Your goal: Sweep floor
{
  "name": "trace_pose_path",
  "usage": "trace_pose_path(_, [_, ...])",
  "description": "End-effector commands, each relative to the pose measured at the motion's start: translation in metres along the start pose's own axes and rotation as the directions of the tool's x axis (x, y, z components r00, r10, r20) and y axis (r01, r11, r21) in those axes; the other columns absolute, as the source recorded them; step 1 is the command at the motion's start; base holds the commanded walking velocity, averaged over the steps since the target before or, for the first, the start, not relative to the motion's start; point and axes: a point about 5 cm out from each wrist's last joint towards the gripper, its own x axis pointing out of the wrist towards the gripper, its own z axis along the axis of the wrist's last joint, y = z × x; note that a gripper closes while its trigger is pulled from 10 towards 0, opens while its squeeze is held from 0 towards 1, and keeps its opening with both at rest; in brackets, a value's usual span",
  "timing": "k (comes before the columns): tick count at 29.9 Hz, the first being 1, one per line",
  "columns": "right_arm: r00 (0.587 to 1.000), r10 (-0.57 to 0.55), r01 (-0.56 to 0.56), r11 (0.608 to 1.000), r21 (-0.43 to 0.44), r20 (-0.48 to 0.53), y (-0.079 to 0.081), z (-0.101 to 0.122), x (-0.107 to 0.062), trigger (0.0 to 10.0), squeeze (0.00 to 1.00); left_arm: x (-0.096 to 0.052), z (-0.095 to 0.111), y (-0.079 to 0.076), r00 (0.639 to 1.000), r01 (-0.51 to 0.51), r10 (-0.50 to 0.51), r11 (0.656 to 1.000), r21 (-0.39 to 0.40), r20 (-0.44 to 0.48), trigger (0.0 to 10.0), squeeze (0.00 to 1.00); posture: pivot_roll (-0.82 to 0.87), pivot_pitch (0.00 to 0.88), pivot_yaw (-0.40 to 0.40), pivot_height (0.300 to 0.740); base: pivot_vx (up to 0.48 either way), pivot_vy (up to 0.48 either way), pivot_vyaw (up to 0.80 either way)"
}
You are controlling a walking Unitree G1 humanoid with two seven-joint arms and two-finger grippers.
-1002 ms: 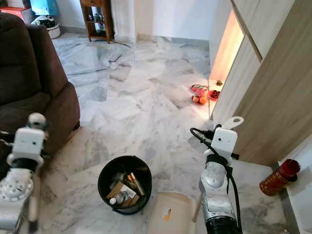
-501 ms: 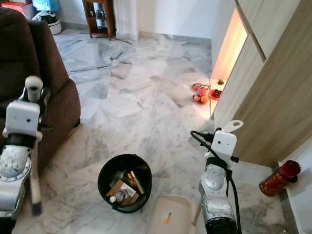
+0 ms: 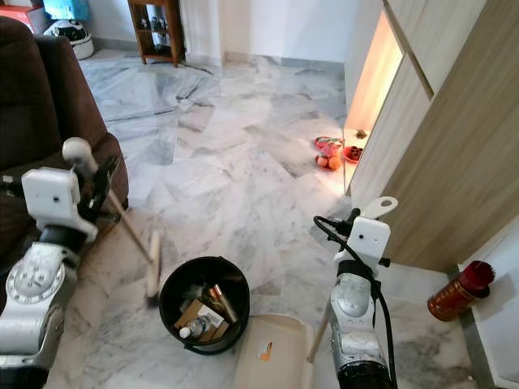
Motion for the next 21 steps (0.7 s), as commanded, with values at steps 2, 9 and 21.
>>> trace_pose_path(2, [1.0,0.006,-0.007,1.0,0.014,0.028,0.0,0.005,0.003,10.0,0.0,-0.004,-0.007,-0.001,1.0,0.018,-0.017,1.0,0.02,-0.023,10.0,0.0,0.19,0.047,-0.041,0.74,0.0,0.0,0.0])
trace_pose_path(9, [0.999,0.029,-0.03,0.999,0.027,0.043,0.001,0.004,0.003,10.0,0.0,-0.025,-0.044,-0.01,0.988,0.031,-0.033,0.999,-0.013,-0.15,10.0,0.0,0.18,0.049,-0.041,0.74,0.0,0.0,0.0])
trace_pose_path(21, [0.996,0.07,-0.072,0.997,0.031,0.056,0.001,0.002,0.001,10.0,0.0,-0.018,-0.041,-0.029,0.995,0.05,-0.053,0.998,-0.03,-0.09,10.0,0.0,0.17,0.045,-0.052,0.74,0.0,0.0,0.0])
